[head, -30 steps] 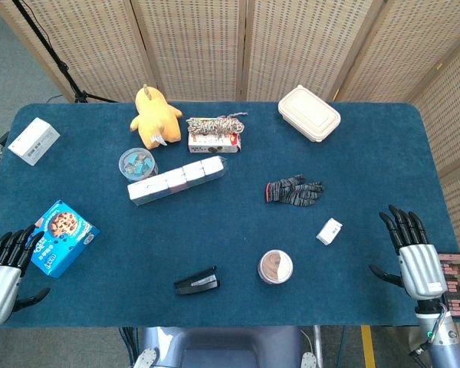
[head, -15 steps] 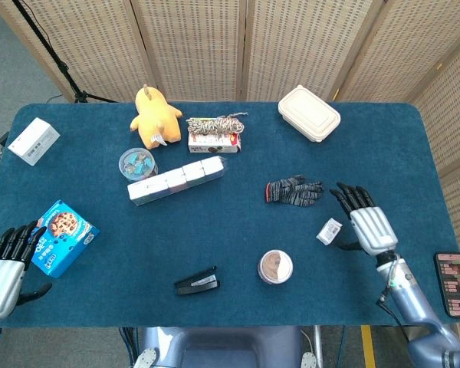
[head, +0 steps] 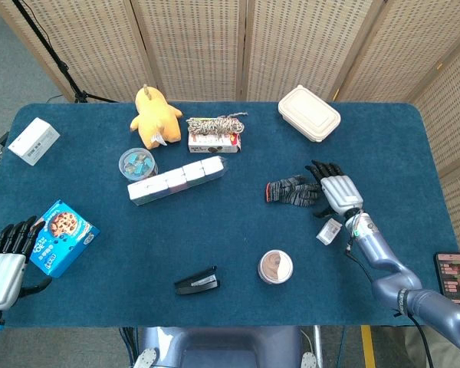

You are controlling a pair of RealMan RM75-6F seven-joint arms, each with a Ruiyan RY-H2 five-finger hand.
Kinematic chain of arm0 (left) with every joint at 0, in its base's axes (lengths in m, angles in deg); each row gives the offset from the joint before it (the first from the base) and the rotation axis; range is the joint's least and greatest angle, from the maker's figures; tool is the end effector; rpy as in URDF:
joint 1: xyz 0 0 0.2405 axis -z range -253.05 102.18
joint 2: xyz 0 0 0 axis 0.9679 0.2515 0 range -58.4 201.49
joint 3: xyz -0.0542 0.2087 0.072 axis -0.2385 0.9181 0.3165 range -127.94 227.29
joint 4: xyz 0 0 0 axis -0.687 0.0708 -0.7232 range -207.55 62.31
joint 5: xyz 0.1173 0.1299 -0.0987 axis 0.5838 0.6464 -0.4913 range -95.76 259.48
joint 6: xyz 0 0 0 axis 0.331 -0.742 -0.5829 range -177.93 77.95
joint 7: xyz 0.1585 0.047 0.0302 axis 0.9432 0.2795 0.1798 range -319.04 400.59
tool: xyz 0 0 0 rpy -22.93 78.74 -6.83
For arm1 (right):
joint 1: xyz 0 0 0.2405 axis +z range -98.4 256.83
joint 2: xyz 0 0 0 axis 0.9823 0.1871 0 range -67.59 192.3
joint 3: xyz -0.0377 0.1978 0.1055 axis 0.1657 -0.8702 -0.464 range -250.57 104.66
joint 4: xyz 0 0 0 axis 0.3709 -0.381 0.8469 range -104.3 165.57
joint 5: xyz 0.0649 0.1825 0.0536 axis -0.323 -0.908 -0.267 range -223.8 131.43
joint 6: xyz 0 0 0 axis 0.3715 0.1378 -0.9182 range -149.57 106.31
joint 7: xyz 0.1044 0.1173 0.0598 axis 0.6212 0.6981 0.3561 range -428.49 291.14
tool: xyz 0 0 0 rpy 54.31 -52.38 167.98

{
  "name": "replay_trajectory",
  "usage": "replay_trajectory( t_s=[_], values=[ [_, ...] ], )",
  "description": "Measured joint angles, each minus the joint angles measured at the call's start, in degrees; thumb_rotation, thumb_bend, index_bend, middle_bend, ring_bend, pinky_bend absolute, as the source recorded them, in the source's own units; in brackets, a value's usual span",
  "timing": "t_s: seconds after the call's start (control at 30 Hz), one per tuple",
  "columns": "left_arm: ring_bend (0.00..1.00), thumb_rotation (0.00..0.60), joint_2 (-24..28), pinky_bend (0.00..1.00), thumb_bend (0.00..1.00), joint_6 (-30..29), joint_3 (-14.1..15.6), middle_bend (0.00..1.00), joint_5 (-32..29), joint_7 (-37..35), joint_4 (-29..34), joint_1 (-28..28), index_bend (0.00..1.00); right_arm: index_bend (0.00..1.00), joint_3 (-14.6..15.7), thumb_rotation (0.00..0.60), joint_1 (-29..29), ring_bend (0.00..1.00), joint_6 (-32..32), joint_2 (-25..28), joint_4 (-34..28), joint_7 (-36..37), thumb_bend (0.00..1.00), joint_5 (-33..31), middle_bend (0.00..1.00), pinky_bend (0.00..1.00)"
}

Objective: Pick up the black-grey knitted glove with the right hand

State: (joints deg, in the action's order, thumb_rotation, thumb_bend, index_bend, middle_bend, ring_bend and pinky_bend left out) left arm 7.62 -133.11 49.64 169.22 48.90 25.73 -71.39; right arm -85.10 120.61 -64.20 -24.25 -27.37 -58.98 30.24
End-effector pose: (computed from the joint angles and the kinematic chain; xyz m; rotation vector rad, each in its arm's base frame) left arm -0.2663 0.1861 0.1323 -1.4706 -0.9303 -0.8289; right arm -0.2185 -0.4100 0.0337 1.7450 -1.0409 0.8276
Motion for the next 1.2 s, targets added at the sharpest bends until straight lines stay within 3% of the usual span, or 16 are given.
replay_trajectory(
  t_s=[0.2,0.37,0.57,0.97,1.2],
  values=[
    [0.0,0.6,-0.1,0.0,0.09,1.6,-0.3,0.0,-1.4,0.4,0.0,0.8,0.0,0.12,0.1,0.6,3.3,0.0,3.7,-3.9,6.2,1.5,0.0,-0.9,0.0,0.06],
    [0.0,0.6,-0.2,0.0,0.09,2.4,-0.6,0.0,-2.1,0.8,0.1,1.3,0.0,0.15,0.3,0.6,5.0,0.01,4.8,-6.6,9.8,1.7,0.0,-1.1,0.05,0.2],
    [0.0,0.6,-0.4,0.0,0.09,2.8,-0.8,0.0,-3.2,1.1,0.0,1.6,0.0,0.2,0.4,0.6,6.2,0.09,5.7,-9.2,13.1,3.7,0.02,-1.3,0.14,0.26],
    [0.0,0.6,-0.8,0.0,0.09,3.2,-0.8,0.0,-3.8,2.0,-0.2,2.0,0.0,0.31,0.5,0.6,7.3,0.23,3.6,-11.5,16.1,4.7,0.19,-0.5,0.27,0.36],
    [0.0,0.6,-1.0,0.0,0.09,3.0,-0.6,0.0,-3.7,2.3,-0.2,2.0,0.0,0.38,0.7,0.6,7.5,0.32,3.2,-12.3,17.0,5.8,0.43,-0.3,0.35,0.45]
  ],
)
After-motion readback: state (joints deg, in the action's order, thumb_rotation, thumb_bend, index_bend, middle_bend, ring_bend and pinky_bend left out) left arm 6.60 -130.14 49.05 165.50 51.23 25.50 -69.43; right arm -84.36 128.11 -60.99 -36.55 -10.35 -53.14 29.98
